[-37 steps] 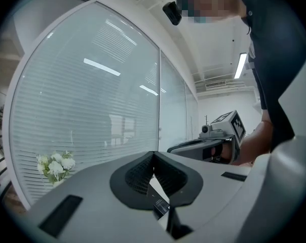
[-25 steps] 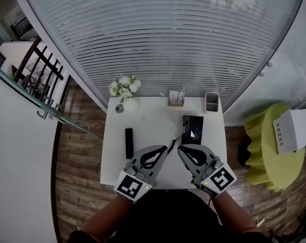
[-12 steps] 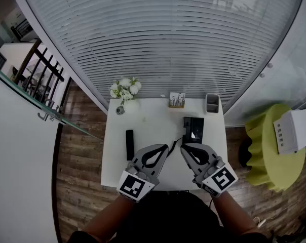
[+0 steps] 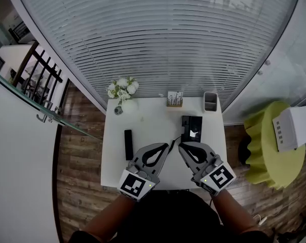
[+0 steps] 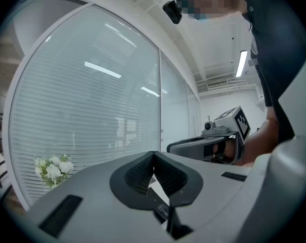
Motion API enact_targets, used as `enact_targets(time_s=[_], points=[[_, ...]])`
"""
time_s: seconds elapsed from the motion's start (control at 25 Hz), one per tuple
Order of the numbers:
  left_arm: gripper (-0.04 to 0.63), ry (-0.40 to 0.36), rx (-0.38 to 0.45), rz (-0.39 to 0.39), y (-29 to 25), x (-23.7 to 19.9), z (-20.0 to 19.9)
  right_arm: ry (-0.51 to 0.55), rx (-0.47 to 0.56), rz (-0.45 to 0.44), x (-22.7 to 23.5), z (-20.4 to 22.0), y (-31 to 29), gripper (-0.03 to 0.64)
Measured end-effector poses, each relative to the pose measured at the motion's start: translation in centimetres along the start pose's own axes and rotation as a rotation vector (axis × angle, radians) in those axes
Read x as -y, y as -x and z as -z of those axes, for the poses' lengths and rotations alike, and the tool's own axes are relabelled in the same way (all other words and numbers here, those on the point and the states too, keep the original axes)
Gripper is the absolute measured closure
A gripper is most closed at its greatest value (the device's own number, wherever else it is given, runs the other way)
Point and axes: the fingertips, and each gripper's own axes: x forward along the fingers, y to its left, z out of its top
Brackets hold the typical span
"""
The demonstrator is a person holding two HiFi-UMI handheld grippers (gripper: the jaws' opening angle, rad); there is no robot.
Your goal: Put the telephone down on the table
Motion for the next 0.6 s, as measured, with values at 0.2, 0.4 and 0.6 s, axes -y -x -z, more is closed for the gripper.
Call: enact_targets(time_s=[0.2, 0.4, 0.6], points=[[0.586, 0.030, 0.016, -0.006, -0.14, 0.15, 0.08, 0.002, 0.002, 0.002, 0.12, 0.01, 0.06, 0.595], [0.588, 0.033, 0.022, -0.005, -0.52, 0.28, -0.12, 0.002, 0.005, 0.002, 0.36, -0.15, 0.11, 0.594], [0.586, 0.031, 0.019, -0.002, -0.72, 0.43, -0.01, 0.004, -0.005, -0.002, 0.50, 0.00, 0.15, 0.594]])
